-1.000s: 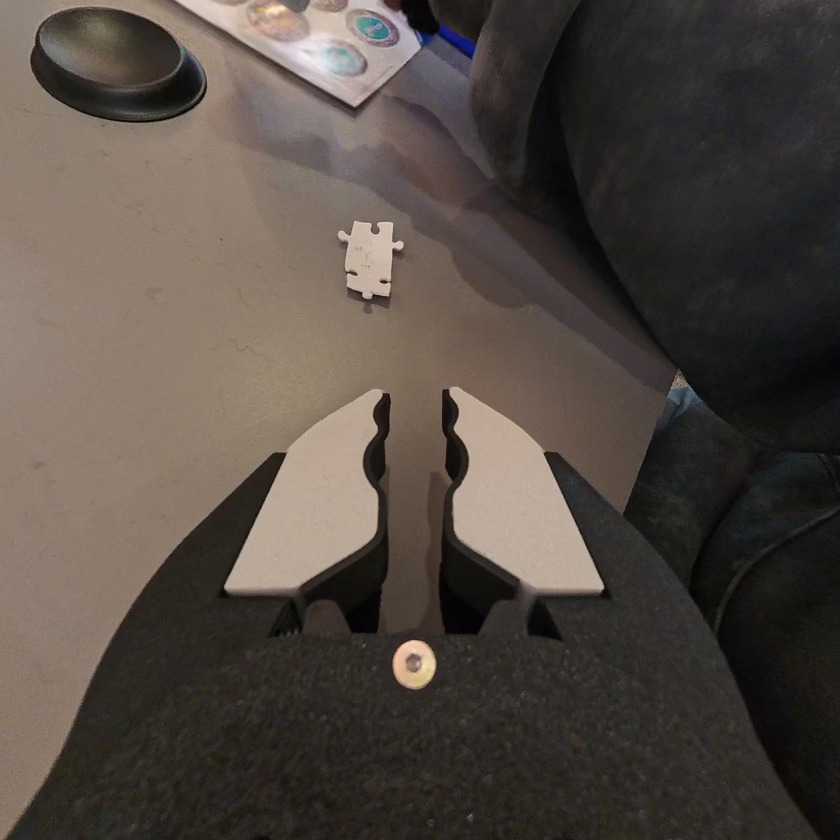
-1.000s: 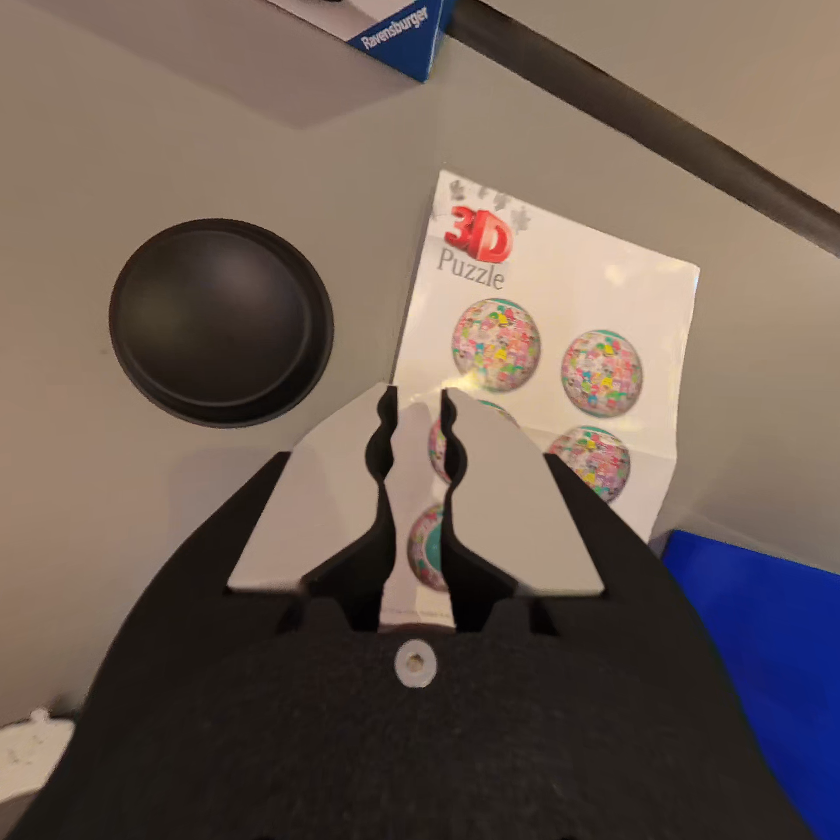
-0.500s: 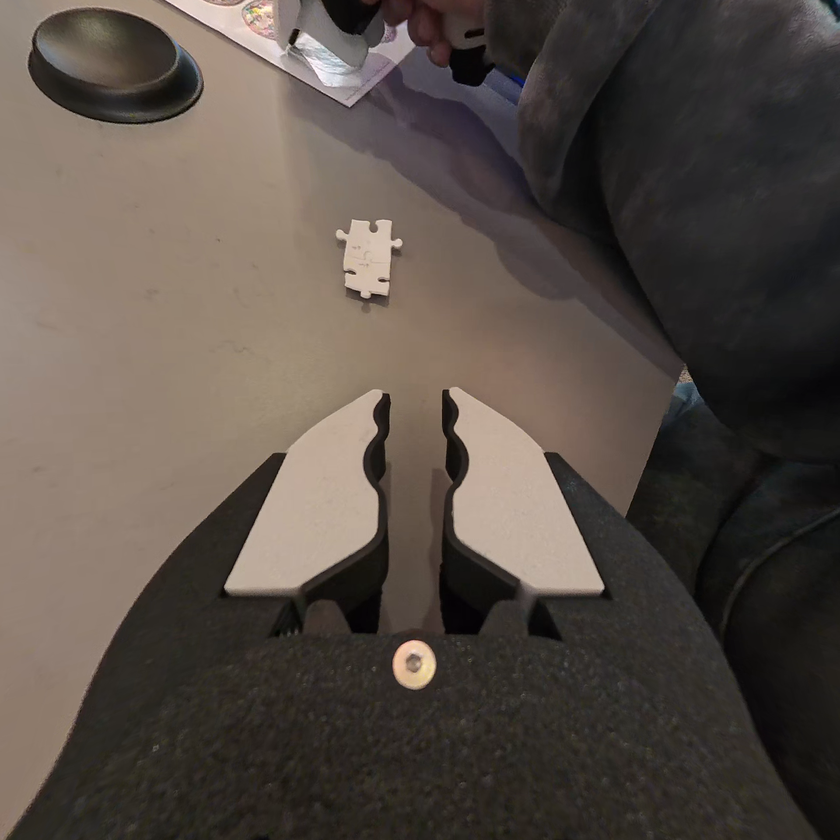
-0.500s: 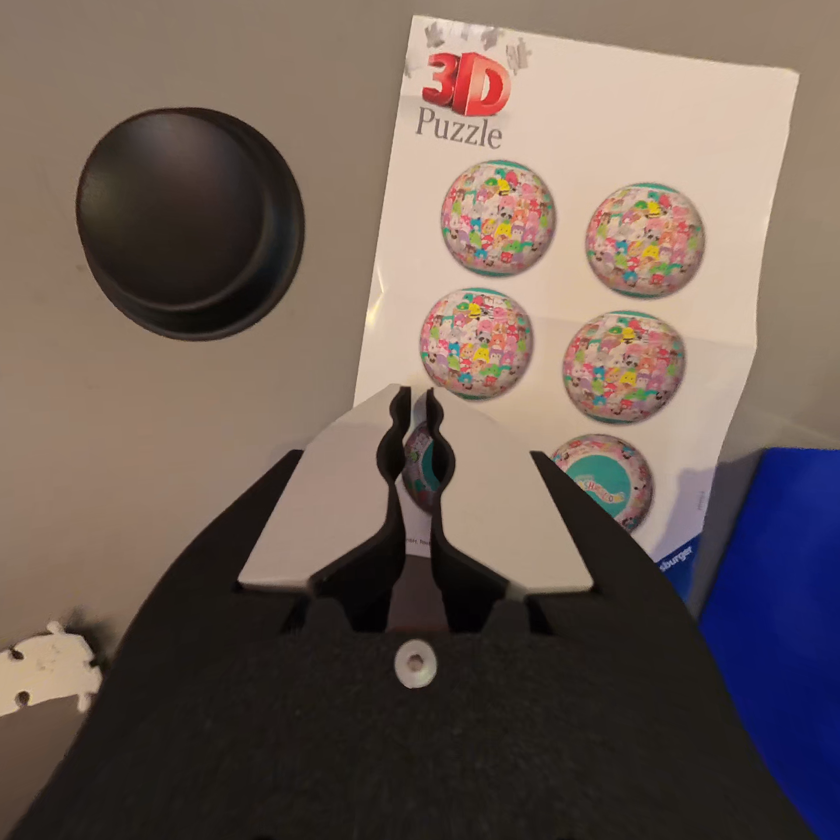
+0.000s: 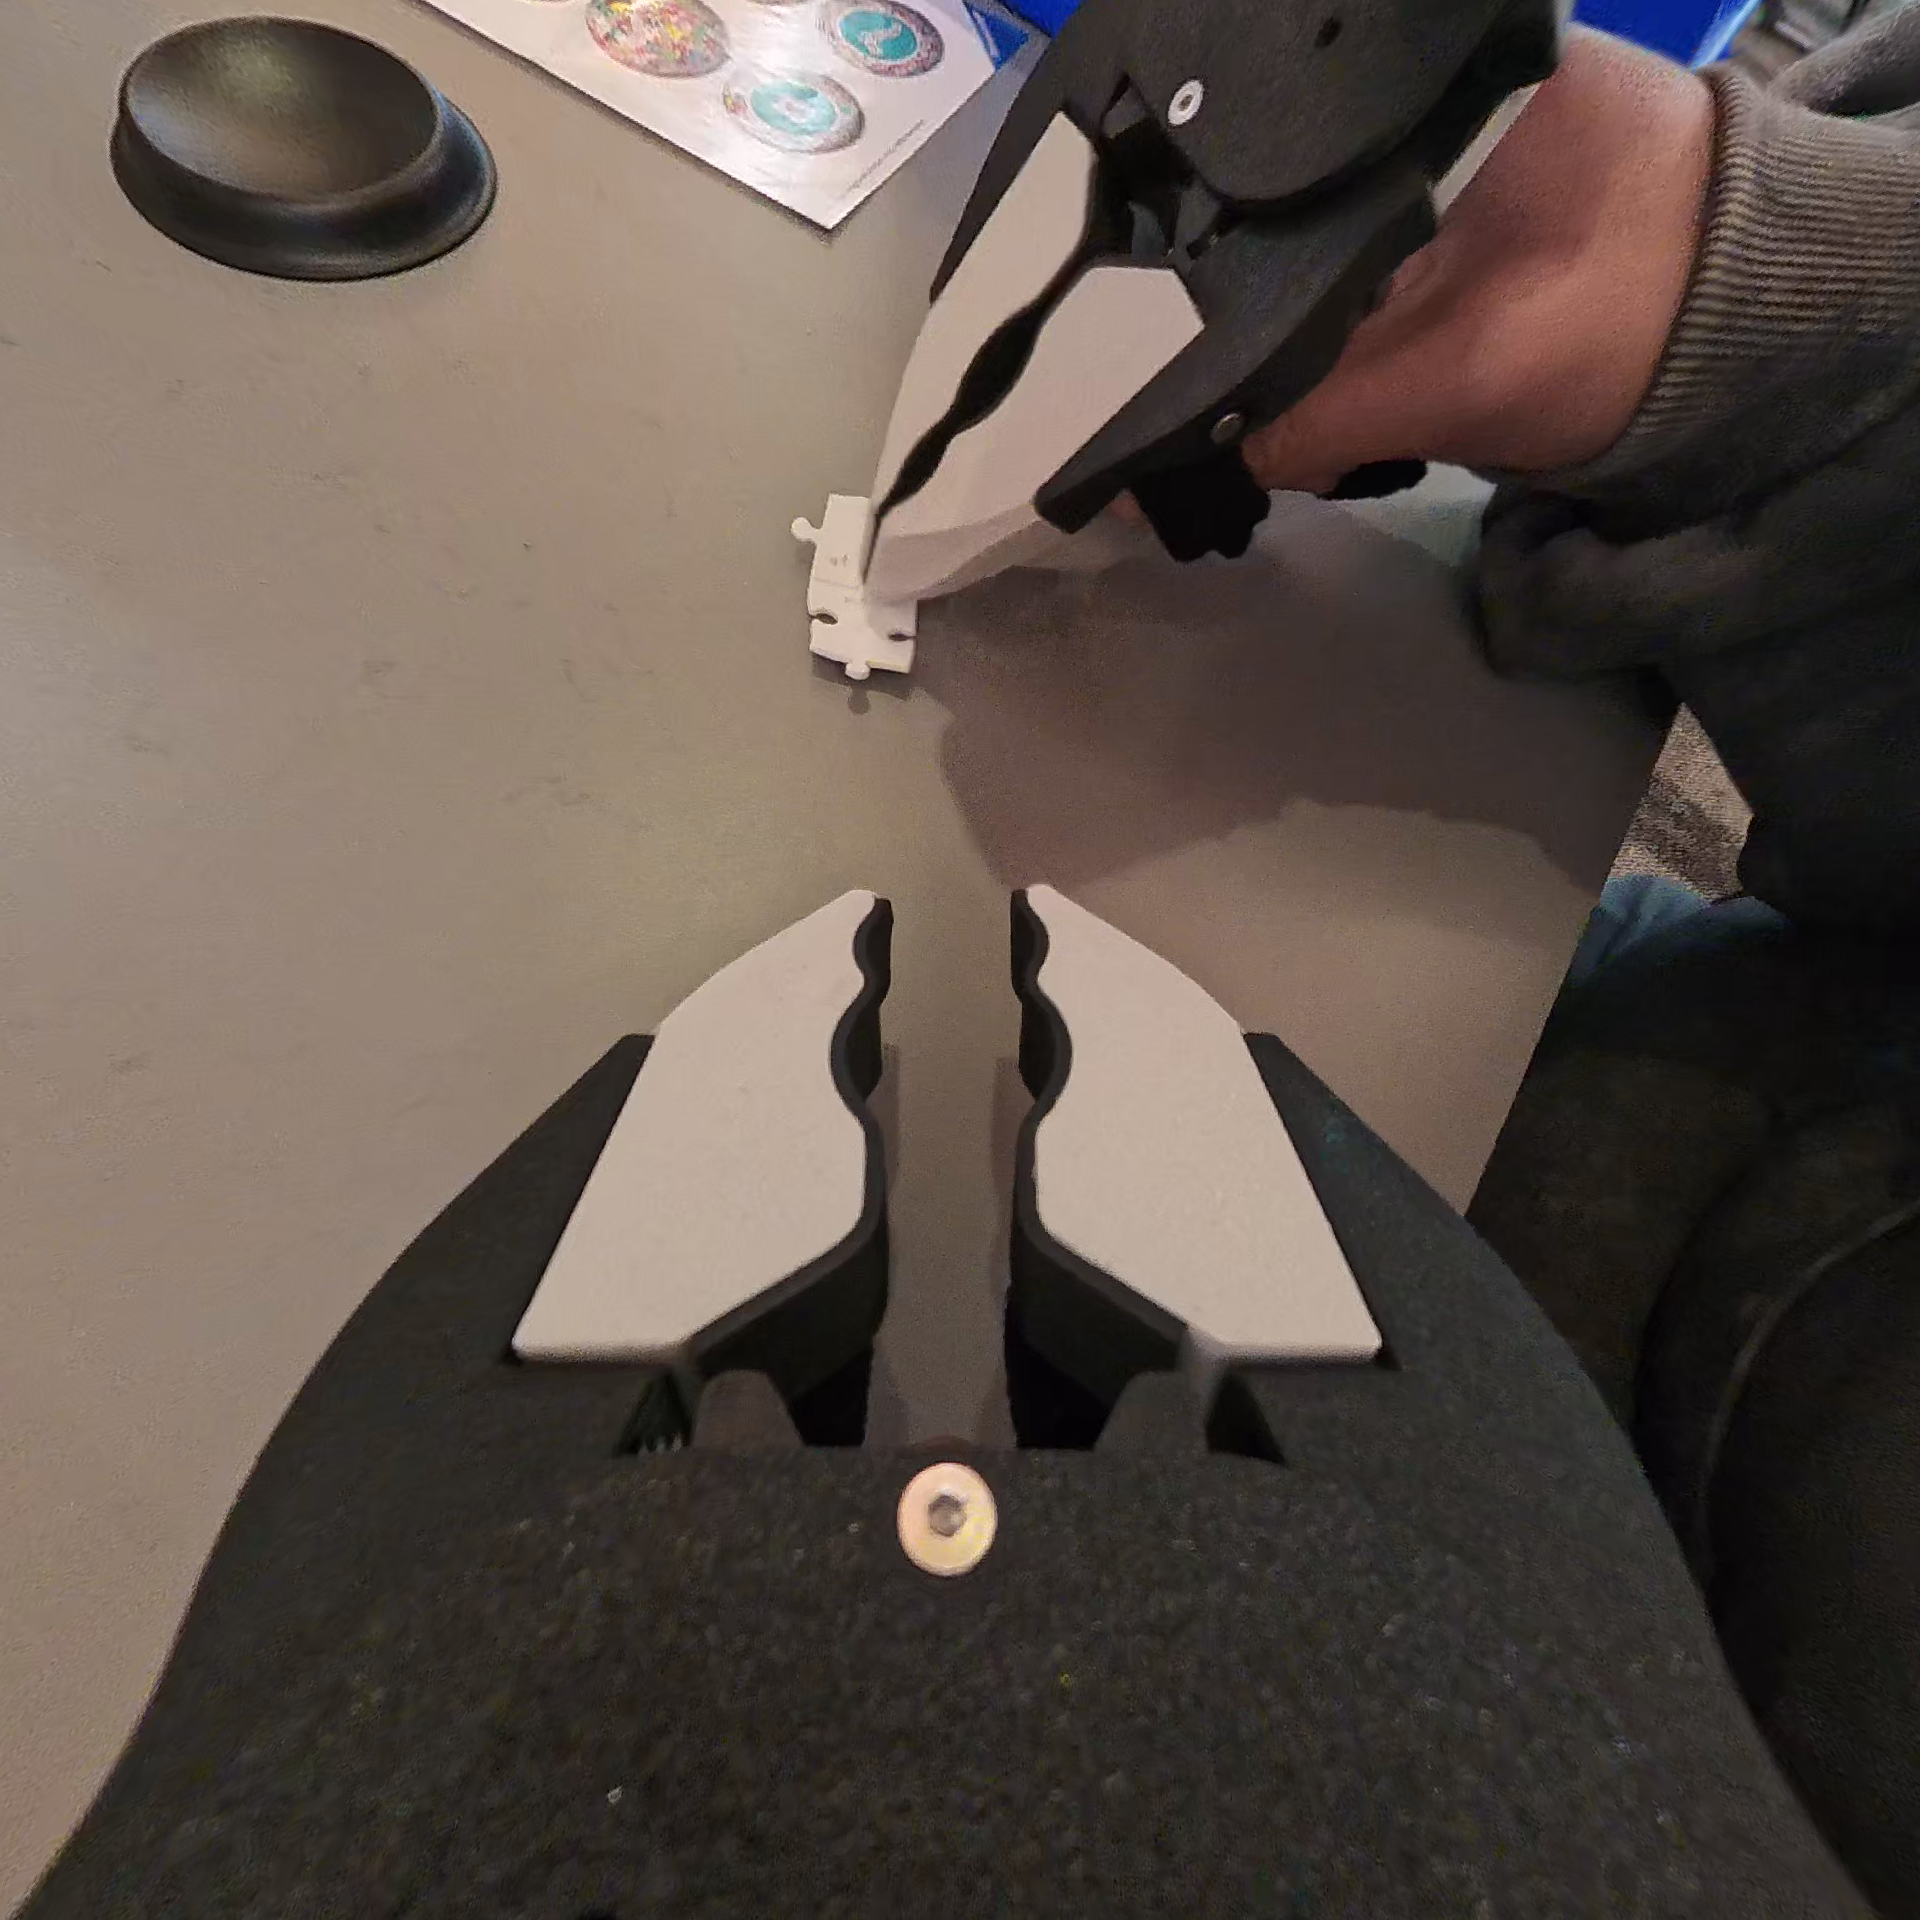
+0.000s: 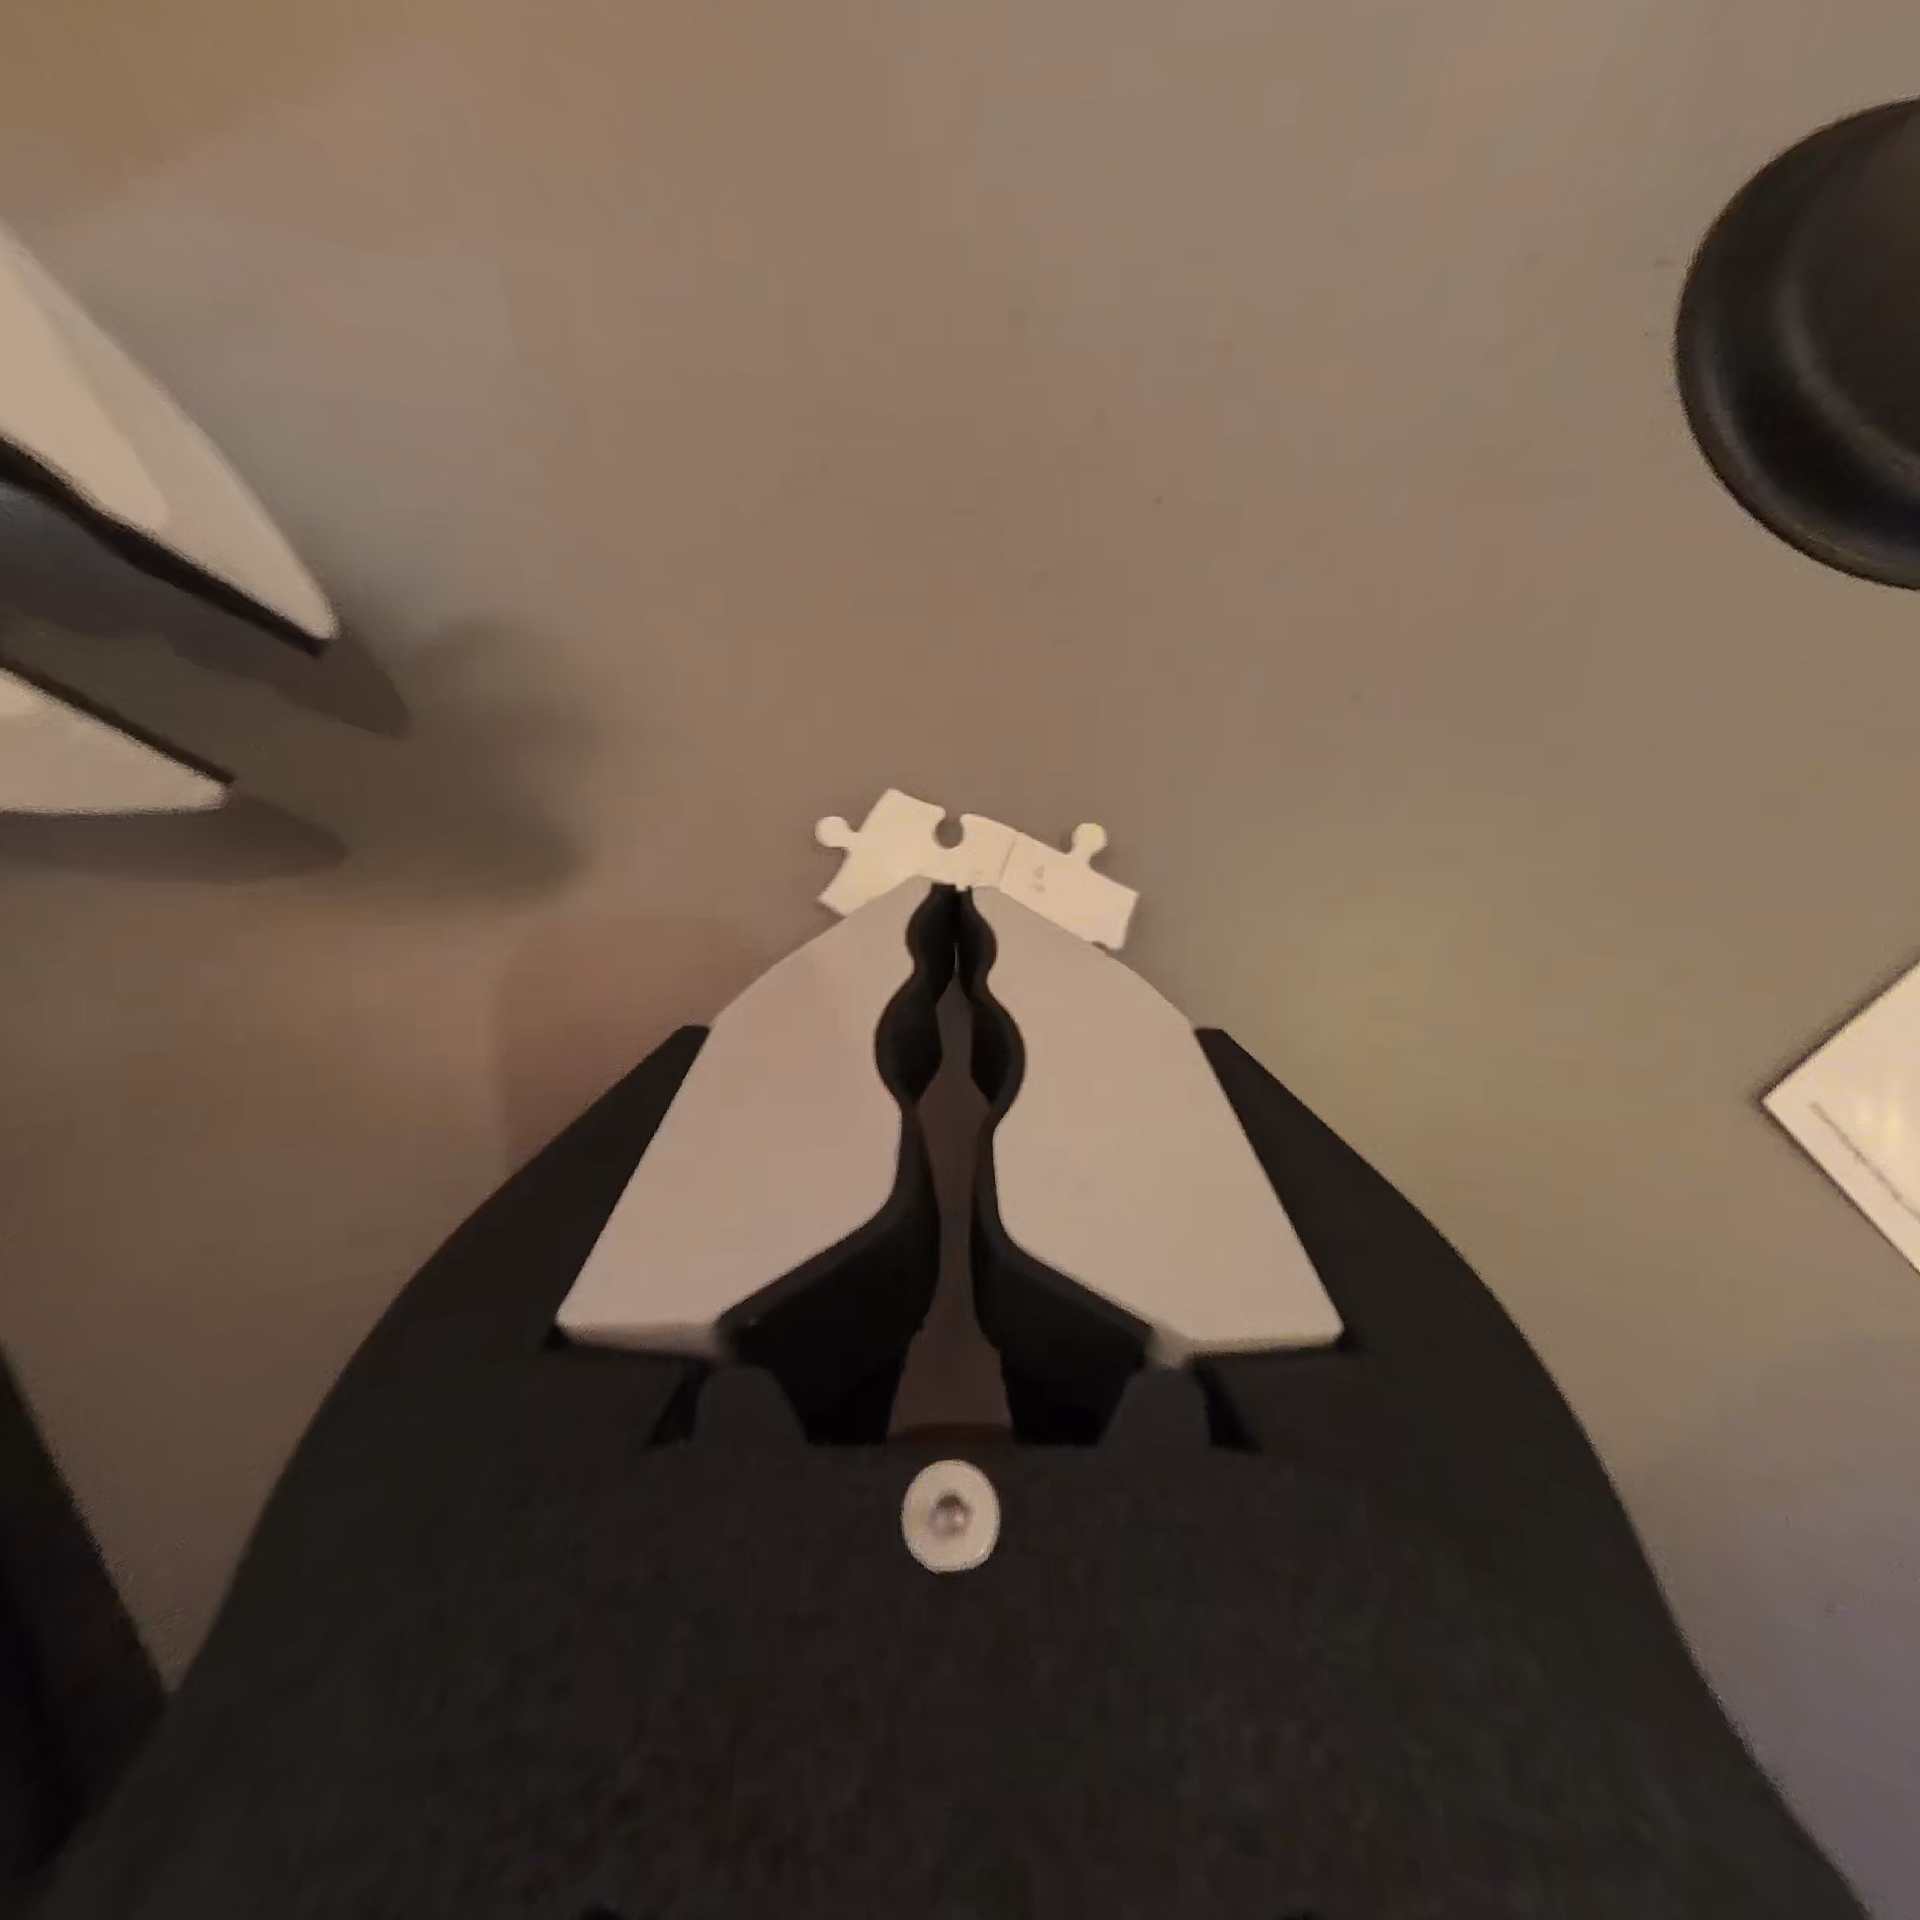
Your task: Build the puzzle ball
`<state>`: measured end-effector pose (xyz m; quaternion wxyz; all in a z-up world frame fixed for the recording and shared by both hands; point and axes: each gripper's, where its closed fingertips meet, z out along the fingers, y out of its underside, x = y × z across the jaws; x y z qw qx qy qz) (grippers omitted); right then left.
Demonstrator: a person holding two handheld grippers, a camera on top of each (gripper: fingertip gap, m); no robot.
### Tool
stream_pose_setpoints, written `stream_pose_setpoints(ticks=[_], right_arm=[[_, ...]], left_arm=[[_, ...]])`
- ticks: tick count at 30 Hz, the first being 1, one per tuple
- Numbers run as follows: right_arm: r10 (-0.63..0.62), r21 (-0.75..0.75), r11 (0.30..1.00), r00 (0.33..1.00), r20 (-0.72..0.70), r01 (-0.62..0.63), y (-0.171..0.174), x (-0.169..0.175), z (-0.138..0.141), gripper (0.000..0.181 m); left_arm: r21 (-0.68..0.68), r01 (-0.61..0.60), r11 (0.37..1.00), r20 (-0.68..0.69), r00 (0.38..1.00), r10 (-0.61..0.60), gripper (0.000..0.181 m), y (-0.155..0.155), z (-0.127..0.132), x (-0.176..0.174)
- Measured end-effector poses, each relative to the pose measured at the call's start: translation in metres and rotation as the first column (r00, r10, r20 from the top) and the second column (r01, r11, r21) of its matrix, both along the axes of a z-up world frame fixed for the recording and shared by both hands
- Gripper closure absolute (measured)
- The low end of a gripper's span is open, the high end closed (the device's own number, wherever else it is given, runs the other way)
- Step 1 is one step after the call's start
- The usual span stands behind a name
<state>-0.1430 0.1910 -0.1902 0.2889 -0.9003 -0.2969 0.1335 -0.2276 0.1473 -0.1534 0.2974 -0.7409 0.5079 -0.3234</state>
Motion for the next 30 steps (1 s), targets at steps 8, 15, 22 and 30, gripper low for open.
stream_pose_setpoints(ticks=[8, 15, 22, 30], right_arm=[[-0.041, 0.007, 0.999, 0.998, 0.049, 0.041, 0.008, 0.005, -0.004, 0.181], [-0.106, 0.050, 0.993, 0.994, -0.012, 0.106, 0.011, 0.005, 0.016, 0.181], [-0.182, 0.188, 0.963, 0.980, -0.078, 0.194, -0.014, 0.039, 0.039, 0.181], [-0.174, 0.213, 0.953, 0.964, -0.202, 0.216, -0.034, 0.031, 0.035, 0.163]], left_arm=[[0.014, 0.000, 1.000, -0.005, 1.000, 0.000, 0.159, 0.000, 0.000, 0.000], [0.029, 0.001, 1.000, 0.001, 1.000, -0.001, 0.160, 0.001, 0.004, -0.004], [0.071, -0.068, 0.995, 0.077, 0.995, 0.062, 0.153, 0.010, 0.021, -0.013], [0.090, -0.197, 0.976, 0.145, 0.972, 0.183, 0.132, 0.003, 0.032, -0.042]])
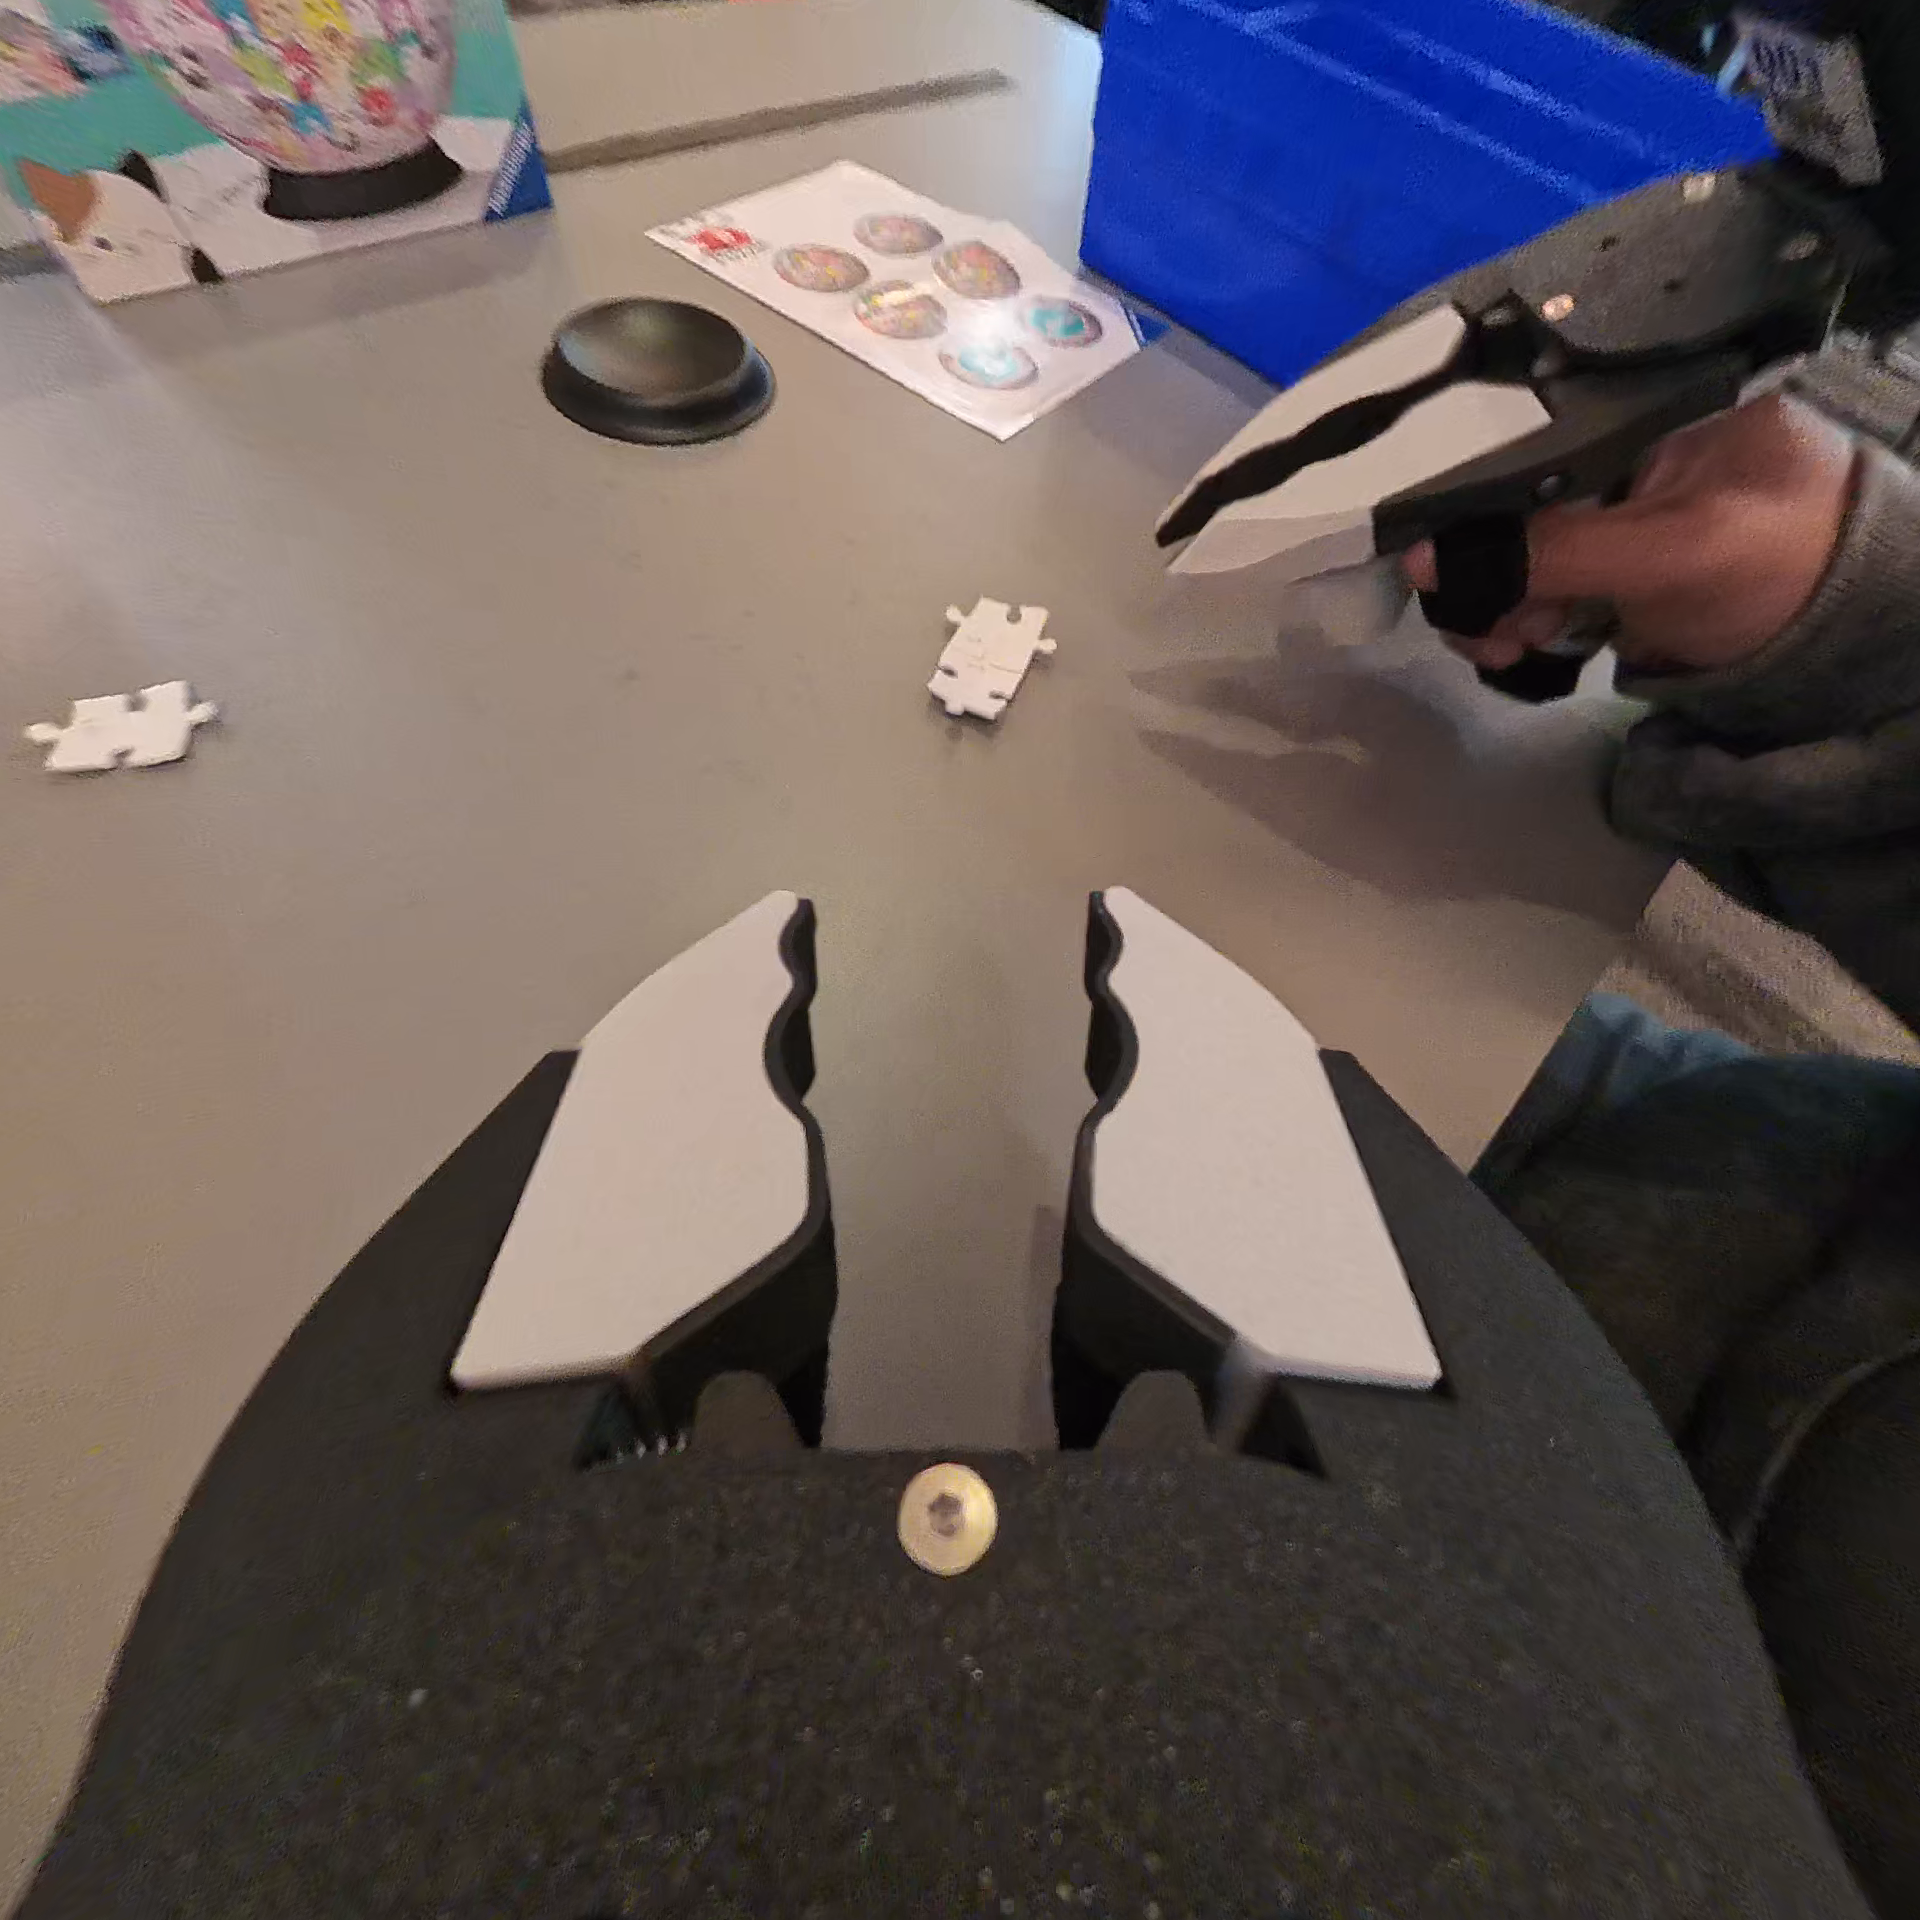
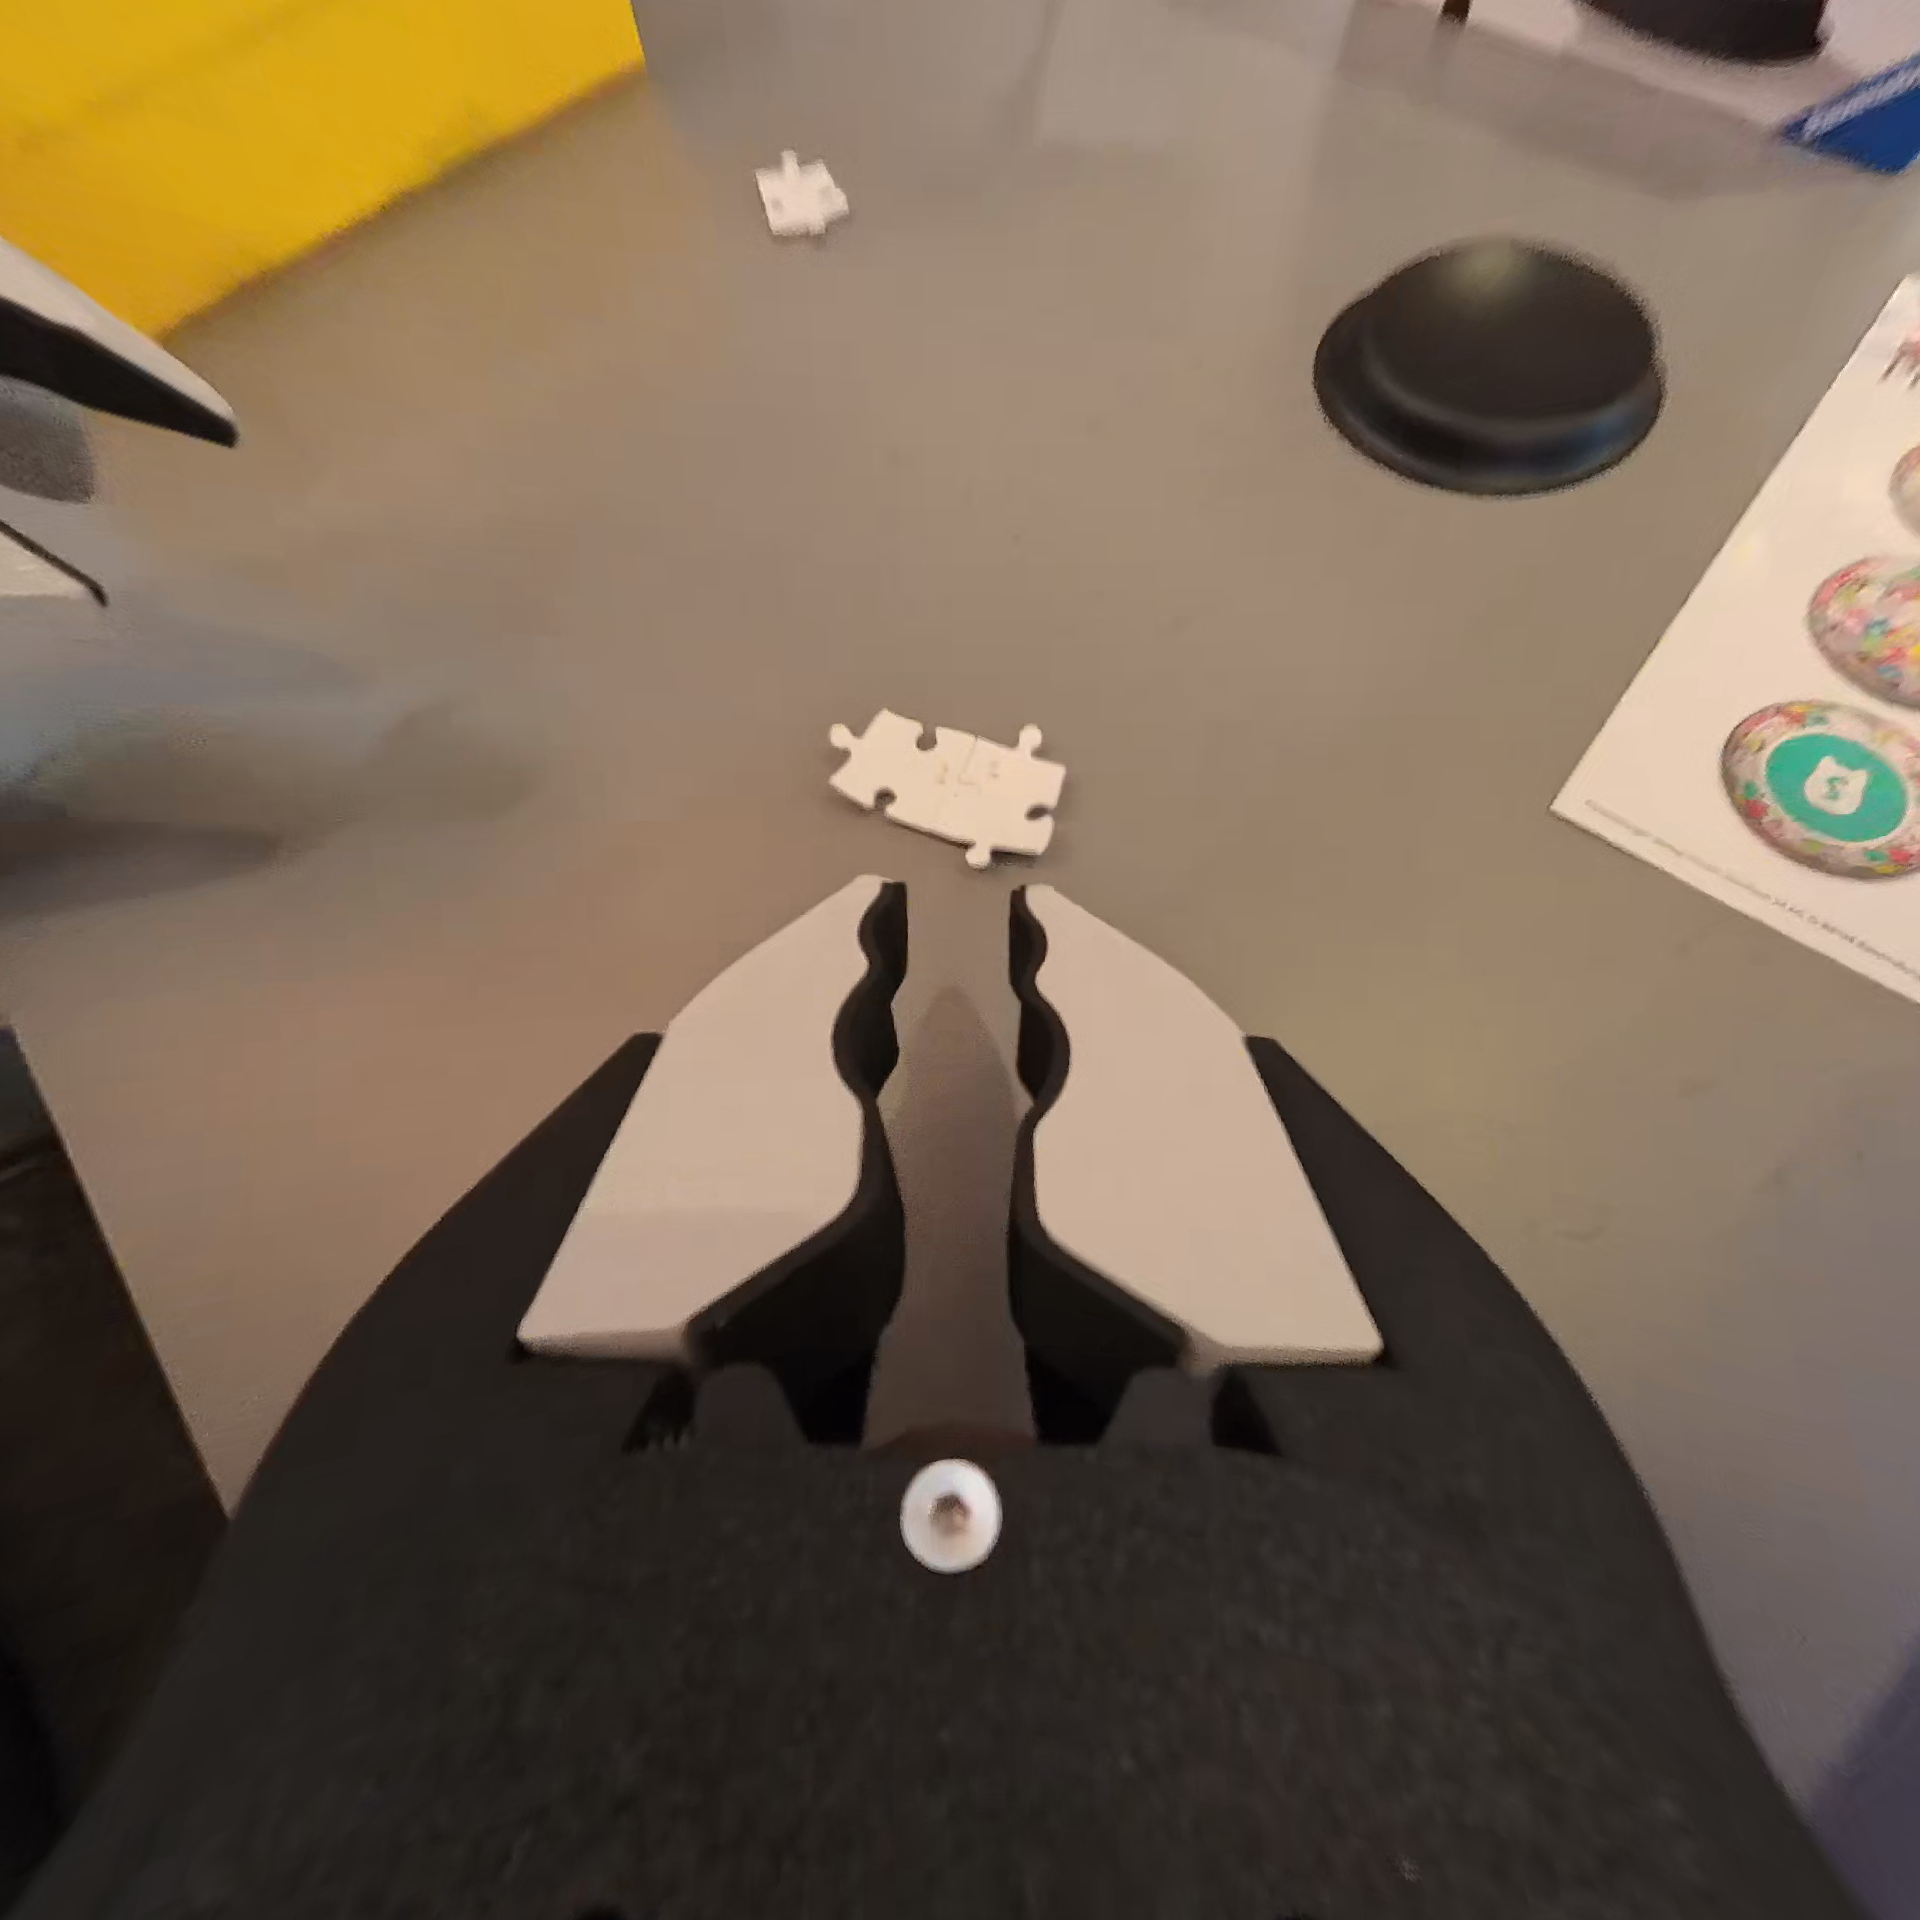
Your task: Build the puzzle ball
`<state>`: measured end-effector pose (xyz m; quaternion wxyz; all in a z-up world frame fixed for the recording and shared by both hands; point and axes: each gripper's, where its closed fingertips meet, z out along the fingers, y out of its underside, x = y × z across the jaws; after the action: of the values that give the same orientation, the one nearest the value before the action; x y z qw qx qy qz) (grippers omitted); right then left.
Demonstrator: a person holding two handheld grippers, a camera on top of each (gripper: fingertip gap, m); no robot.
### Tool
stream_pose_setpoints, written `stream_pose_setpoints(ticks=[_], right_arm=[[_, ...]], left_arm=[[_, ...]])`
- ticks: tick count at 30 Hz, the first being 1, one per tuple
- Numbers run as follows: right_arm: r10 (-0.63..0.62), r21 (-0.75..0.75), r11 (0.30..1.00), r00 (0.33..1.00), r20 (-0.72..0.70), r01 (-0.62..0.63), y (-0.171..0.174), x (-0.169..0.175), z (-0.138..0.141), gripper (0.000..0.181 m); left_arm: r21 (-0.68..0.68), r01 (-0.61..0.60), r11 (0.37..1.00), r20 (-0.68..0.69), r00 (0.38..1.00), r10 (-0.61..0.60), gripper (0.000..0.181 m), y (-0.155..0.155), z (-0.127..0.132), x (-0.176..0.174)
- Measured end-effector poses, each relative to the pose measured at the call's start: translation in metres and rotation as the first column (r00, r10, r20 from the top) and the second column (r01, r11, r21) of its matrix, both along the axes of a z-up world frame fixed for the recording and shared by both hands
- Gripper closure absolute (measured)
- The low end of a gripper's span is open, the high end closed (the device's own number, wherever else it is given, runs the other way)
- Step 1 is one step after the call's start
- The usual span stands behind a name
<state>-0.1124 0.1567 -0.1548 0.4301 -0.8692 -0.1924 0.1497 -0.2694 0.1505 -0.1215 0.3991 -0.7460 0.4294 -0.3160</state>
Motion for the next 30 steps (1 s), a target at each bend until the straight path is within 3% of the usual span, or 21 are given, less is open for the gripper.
stream_pose_setpoints(ticks=[3, 6, 15, 23, 26, 28, 30], right_arm=[[-0.017, 0.125, 0.992, 0.999, -0.038, 0.022, 0.000, 0.006, 0.016, 0.159], [-0.052, 0.173, 0.983, 0.999, -0.012, 0.054, 0.000, 0.013, 0.020, 0.140], [-0.105, 0.208, 0.973, 0.994, 0.023, 0.098, -0.025, 0.005, 0.013, 0.139], [-0.062, 0.242, 0.969, 0.998, 0.028, 0.053, -0.016, -0.001, 0.018, 0.139], [-0.065, 0.248, 0.967, 0.998, 0.025, 0.057, -0.015, 0.002, 0.018, 0.139], [-0.064, 0.240, 0.969, 0.997, 0.031, 0.054, -0.014, 0.003, 0.017, 0.139], [-0.051, 0.241, 0.970, 0.998, 0.029, 0.042, -0.014, 0.002, 0.016, 0.139]], left_arm=[[0.040, -0.057, 0.998, 0.087, 0.995, 0.054, 0.117, -0.002, 0.008, -0.014], [0.064, -0.053, 0.997, 0.117, 0.992, 0.045, 0.115, -0.003, 0.009, -0.018], [0.089, -0.042, 0.995, 0.242, 0.970, 0.019, 0.108, -0.008, 0.034, -0.016], [0.113, -0.115, 0.987, 0.263, 0.961, 0.081, 0.106, -0.002, 0.054, -0.040], [0.146, -0.210, 0.967, 0.274, 0.948, 0.164, 0.108, 0.021, 0.088, -0.083], [0.161, -0.288, 0.944, 0.221, 0.943, 0.250, 0.107, 0.047, 0.108, -0.133], [0.105, -0.366, 0.925, 0.100, 0.929, 0.356, 0.110, 0.078, 0.108, -0.191]])
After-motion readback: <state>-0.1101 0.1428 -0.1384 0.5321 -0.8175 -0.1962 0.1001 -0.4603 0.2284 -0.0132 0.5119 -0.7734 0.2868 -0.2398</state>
